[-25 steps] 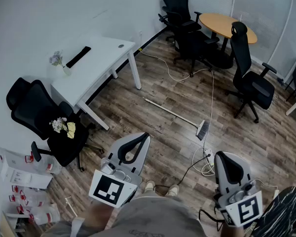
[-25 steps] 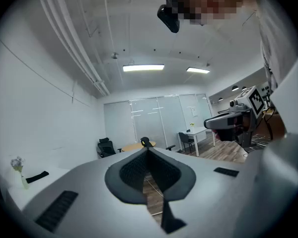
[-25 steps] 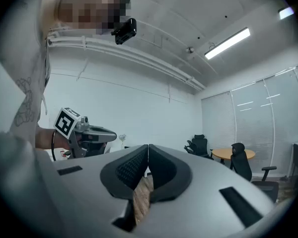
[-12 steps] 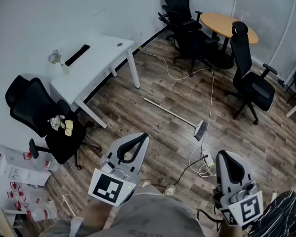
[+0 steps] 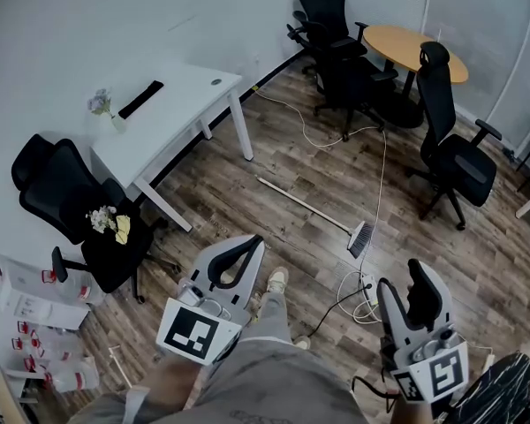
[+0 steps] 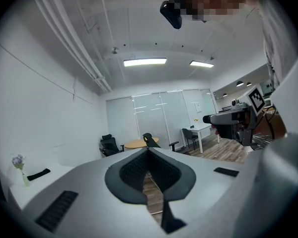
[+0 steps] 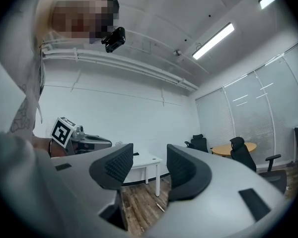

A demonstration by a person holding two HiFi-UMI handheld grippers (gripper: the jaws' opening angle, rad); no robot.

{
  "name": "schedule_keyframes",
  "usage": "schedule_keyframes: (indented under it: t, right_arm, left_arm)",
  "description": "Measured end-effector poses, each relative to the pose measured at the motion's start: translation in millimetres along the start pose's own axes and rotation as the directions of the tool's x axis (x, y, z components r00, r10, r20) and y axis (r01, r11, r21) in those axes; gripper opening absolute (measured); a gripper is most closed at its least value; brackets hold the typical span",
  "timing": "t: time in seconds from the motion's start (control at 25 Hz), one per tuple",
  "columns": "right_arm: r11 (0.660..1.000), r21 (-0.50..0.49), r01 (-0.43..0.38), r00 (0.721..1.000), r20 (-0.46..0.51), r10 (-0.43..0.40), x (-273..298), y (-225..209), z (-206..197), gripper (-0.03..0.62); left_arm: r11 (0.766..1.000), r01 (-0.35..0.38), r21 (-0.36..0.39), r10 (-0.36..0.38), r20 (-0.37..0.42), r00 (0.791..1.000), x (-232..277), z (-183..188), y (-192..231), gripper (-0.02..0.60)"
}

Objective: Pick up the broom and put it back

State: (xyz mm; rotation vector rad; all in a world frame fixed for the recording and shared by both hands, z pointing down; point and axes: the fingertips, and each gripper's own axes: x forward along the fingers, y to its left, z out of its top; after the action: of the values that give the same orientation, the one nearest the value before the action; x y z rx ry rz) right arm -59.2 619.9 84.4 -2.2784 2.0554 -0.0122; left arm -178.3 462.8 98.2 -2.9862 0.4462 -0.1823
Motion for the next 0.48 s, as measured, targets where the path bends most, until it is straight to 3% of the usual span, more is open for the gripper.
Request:
schedule_keyframes:
  t: [0.48]
  right_arm:
    - [1.0, -0.009, -0.029, 0.996, -0.089, 0.028, 95.3, -43.7, -44.9, 0.21]
  left_arm:
    - [0.999, 0.019, -0.033, -0.018, 0.011, 1.0, 91.3, -30.5, 55.1, 0.015]
